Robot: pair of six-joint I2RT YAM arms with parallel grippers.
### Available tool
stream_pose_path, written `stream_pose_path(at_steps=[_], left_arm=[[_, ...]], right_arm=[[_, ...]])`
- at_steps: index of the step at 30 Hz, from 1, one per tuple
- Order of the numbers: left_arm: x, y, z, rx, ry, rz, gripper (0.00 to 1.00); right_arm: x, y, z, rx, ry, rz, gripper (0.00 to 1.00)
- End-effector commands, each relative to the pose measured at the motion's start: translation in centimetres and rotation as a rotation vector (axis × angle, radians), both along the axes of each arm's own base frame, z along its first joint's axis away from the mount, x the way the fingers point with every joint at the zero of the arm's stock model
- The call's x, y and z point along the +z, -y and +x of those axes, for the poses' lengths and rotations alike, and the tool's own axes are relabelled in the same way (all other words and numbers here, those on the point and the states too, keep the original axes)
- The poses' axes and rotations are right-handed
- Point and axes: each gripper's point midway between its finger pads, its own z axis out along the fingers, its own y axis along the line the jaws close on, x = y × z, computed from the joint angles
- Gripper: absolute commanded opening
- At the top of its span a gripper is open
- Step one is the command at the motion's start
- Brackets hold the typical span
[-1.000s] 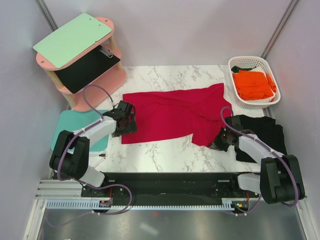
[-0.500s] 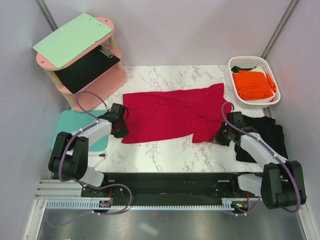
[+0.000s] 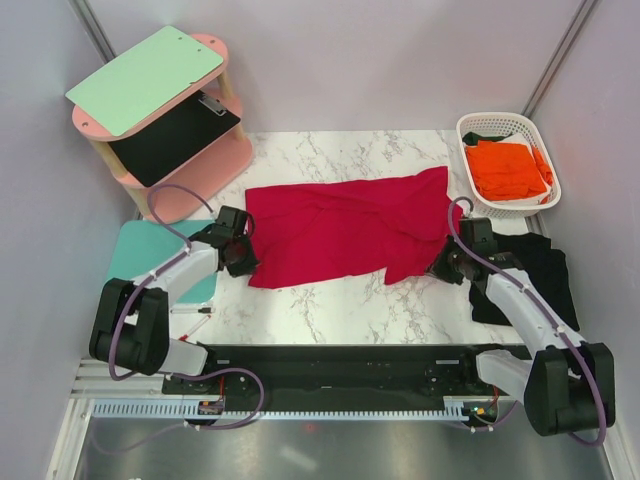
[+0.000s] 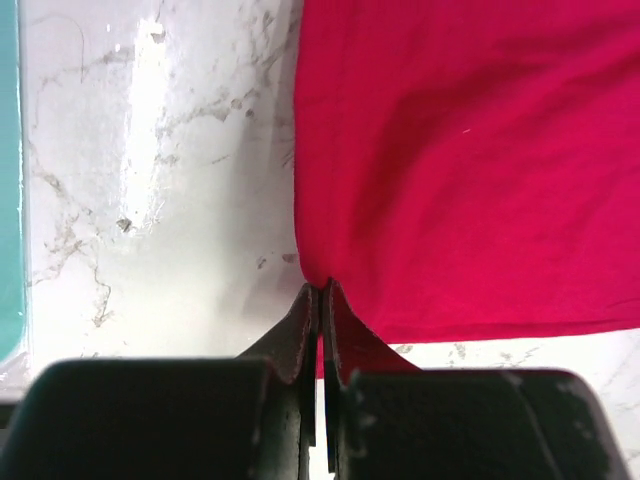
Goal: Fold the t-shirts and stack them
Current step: Grap the side of the flattened tshirt closest away from the robot with both arms, then fold the other side of the tshirt into a rectangle
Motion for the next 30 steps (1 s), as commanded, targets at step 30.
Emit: stream_pose_path(at_steps=[30], left_arm=[[6.8,-0.1,11.3,0.036,0.176,-0.234,0.02]], right_arm=[[10.7,1.5,21.1,-0.113,0.451,-0.139,0.0]])
